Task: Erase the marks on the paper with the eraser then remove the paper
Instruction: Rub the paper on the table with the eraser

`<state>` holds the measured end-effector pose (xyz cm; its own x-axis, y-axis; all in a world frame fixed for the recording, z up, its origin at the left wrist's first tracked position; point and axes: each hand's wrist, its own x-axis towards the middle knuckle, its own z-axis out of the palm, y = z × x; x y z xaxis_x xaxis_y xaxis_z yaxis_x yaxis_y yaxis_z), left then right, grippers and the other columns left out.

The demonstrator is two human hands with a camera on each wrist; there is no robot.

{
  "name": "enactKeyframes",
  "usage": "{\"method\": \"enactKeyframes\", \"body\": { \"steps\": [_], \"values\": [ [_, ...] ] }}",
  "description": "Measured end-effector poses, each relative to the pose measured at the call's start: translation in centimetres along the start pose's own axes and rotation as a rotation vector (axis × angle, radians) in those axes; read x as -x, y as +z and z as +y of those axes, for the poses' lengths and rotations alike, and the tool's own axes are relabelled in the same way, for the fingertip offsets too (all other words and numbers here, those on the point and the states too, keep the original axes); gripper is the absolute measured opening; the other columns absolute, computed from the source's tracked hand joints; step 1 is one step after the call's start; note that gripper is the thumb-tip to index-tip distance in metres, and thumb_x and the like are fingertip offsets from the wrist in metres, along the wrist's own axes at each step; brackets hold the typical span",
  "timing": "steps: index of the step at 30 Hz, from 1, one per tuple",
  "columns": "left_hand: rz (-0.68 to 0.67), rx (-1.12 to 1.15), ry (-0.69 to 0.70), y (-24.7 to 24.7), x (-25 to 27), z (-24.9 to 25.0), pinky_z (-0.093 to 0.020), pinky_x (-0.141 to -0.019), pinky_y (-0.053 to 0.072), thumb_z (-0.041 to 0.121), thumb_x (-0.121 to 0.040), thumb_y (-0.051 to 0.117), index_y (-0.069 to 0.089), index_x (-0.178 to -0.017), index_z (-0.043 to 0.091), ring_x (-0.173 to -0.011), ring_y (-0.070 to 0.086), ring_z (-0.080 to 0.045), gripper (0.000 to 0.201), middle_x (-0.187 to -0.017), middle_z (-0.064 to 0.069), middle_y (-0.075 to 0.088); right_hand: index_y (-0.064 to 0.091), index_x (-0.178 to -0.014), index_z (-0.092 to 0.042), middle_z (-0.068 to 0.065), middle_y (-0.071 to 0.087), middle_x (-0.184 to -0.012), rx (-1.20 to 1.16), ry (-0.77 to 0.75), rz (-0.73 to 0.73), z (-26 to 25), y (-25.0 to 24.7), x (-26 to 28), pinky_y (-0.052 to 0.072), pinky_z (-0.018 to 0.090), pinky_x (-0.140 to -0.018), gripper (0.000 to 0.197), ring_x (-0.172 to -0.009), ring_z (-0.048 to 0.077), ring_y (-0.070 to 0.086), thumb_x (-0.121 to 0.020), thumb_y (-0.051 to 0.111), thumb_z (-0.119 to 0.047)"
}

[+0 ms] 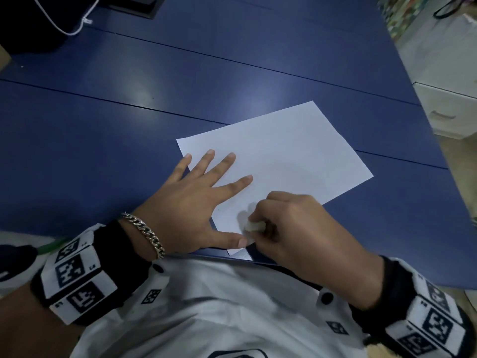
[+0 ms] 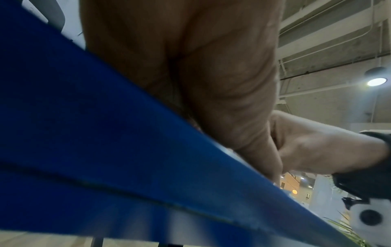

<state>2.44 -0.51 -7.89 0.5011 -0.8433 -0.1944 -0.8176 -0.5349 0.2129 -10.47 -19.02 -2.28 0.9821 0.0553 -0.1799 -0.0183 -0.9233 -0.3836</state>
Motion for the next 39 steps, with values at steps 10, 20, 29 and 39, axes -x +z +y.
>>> {"method": "enactKeyframes", "body": {
  "steps": [10, 20, 29, 39],
  "values": [
    [0.003, 0.01, -0.012, -0.1, 0.1, 0.3, -0.053, -0.126, -0.009, 0.102, -0.069, 0.025, -0.014, -0.157, 0.056, -0.156, -0.025, -0.022, 0.106, -0.168, 0.01, -0.029, 0.069, -0.091, -0.018, -0.005, 0.059, -0.084, 0.032, -0.018, 0.012, -0.4, 0.0, 0.0, 0.055, 0.042, -0.066, 0.008, -0.07, 0.021, 0.061, -0.093, 0.067, -0.025],
    [-0.094, 0.119, 0.064, -1.7, -0.2, -1.0, -0.044, -0.125, -0.018, 0.087, -0.078, 0.054, -0.016, -0.156, 0.057, -0.153, -0.032, -0.025, 0.109, -0.166, 0.008, -0.034, 0.074, -0.094, -0.023, -0.013, 0.065, -0.083, 0.068, 0.145, 0.119, 4.1, -2.8, -0.6, 0.051, 0.02, -0.071, 0.007, -0.074, 0.003, 0.063, -0.087, 0.075, -0.024],
    [-0.105, 0.218, -0.007, -3.5, 0.6, -2.0, -0.038, -0.127, -0.013, 0.043, -0.098, 0.054, 0.003, -0.164, 0.04, -0.157, -0.018, -0.018, 0.084, -0.172, 0.012, -0.015, 0.072, -0.093, -0.034, -0.019, 0.062, -0.079, 0.092, 0.095, -0.1, 3.9, -3.8, 0.8, 0.053, 0.02, -0.068, 0.01, -0.077, 0.001, 0.063, -0.085, 0.079, -0.032],
    [-0.112, 0.173, -0.113, -1.9, -1.0, -0.9, -0.062, -0.122, -0.015, 0.092, -0.073, 0.053, -0.004, -0.158, 0.056, -0.154, -0.028, -0.03, 0.109, -0.169, 0.02, -0.022, 0.077, -0.097, -0.022, -0.009, 0.071, -0.084, 0.028, -0.223, -0.007, 1.7, -3.6, -6.6, 0.057, 0.034, -0.072, 0.012, -0.07, 0.011, 0.066, -0.086, 0.077, -0.022]
  ]
}}
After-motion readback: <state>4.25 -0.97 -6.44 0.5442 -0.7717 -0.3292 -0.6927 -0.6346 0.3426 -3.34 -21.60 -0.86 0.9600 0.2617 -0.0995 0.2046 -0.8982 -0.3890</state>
